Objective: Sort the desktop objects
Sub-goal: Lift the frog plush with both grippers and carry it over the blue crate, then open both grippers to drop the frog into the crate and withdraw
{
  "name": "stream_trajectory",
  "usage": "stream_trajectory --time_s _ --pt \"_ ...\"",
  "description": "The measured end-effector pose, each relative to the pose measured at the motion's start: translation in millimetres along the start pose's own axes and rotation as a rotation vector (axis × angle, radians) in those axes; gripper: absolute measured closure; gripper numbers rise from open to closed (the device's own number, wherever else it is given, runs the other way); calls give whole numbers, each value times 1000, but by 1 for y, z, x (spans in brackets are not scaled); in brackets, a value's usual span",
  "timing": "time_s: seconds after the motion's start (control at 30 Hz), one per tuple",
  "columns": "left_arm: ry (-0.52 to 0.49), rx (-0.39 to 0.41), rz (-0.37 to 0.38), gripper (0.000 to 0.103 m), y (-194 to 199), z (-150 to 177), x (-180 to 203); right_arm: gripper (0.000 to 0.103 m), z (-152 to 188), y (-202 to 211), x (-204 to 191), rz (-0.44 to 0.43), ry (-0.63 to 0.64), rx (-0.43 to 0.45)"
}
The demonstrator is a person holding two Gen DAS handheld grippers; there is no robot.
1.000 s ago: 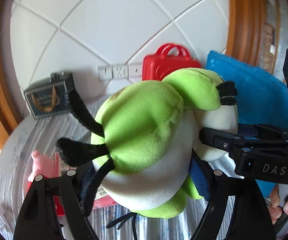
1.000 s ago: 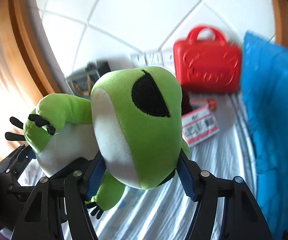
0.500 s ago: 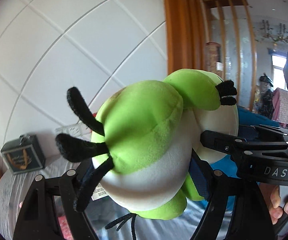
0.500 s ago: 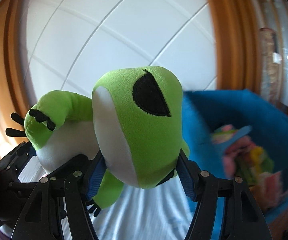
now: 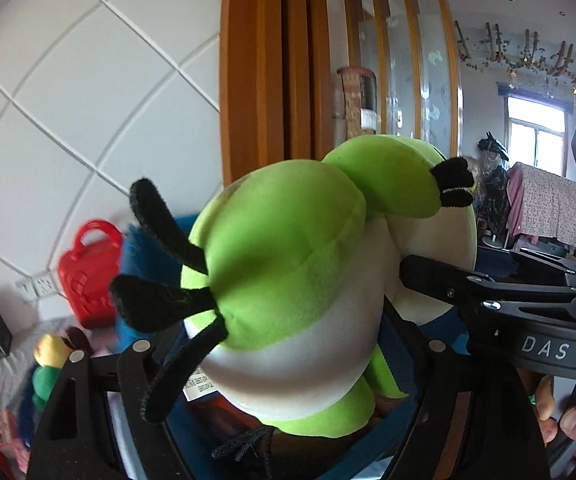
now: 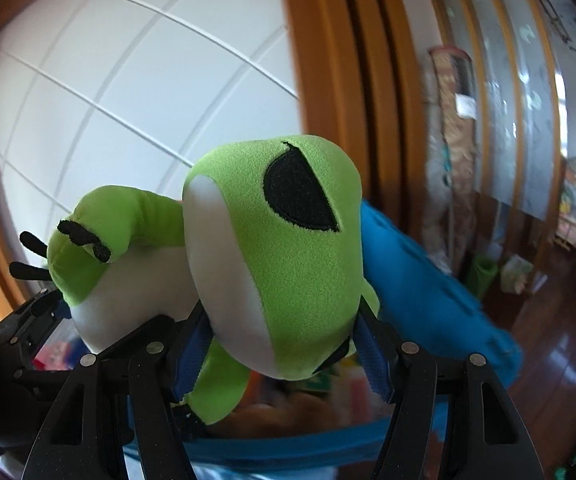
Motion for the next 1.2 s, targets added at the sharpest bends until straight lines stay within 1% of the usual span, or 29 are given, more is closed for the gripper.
stream_trajectory --time_s 0.03,0.13,0.2,0.27,0.33,0.4,0.47,0.5,0.57,0.6,0.67,0.7,0.73,0.77,0.9,0.97,1.0,1.13,1.2 --pt "9 -25 10 21 -15 -2 9 37 -2 -4 15 7 -6 -18" --pt "19 -86 29 18 -43 -2 36 37 -1 -18 53 13 -34 -64" --pt "5 -120 12 16 -55 -3 51 36 4 -25 76 11 -64 -93" --pt "-11 -134 -24 14 -52 -4 58 36 11 -26 94 4 -85 -110" --pt "-11 -132 -35 14 -49 -6 63 36 8 -25 107 18 -92 -102" --pt "-2 -128 -43 14 -46 -9 62 36 3 -23 114 16 -90 -95" --pt "-2 -129 -61 14 -52 -10 62 34 1 -19 115 11 -85 -86" --pt "1 -131 -67 14 -52 -11 62 32 0 -18 112 10 -83 -84" --pt "16 -132 -71 14 -46 -7 59 21 1 -16 110 1 -77 -79" --pt "23 -129 -71 14 -43 -5 57 19 1 -13 107 2 -72 -74" --pt "36 -123 -80 14 -36 1 54 11 2 -7 102 8 -64 -65" --pt "41 -119 -84 14 -34 1 49 9 3 -5 100 6 -61 -62" --pt "49 -116 -90 14 -30 3 47 2 3 -2 99 4 -61 -58" --pt "59 -115 -101 14 -24 5 44 0 4 3 97 1 -62 -53" --pt "89 -104 -129 13 -5 14 27 0 6 16 87 -30 -55 -41" --pt "104 -96 -157 6 10 21 18 0 7 21 77 -43 -43 -38" --pt "111 -93 -172 5 18 25 14 0 8 22 72 -49 -36 -39" --pt "161 -70 -265 3 56 43 -17 0 16 24 40 -90 5 -48" --pt "188 -69 -315 3 71 50 -35 0 21 22 18 -123 31 -59"
Point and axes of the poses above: each gripper's, at about its wrist camera, not at the fingertips, and y roughly against the way its jaws point, x to its right, z to its underside, the point moved 5 cm from there along -y, roughly the way its jaws point, and after that the axes turned 15 degrees about -y, right-handed, at the moved point
